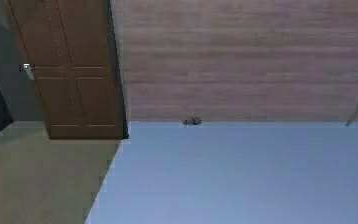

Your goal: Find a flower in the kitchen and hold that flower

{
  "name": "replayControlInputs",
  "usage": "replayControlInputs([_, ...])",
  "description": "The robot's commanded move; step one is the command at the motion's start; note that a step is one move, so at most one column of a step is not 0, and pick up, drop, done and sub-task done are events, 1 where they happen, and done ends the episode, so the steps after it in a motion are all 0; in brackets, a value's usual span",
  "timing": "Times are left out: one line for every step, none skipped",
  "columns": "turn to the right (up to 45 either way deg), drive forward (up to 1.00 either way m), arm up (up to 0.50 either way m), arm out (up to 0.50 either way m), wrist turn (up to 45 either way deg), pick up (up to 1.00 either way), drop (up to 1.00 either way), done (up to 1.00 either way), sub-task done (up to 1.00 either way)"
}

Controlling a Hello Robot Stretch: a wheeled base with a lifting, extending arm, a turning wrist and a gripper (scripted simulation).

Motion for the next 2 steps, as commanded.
replayControlInputs([0.0,0.5,0.0,0.0,0.0,0.0,0.0,0.0,0.0])
replayControlInputs([-42.0,0.0,0.0,0.0,0.0,0.0,0.0,0.0,0.0])
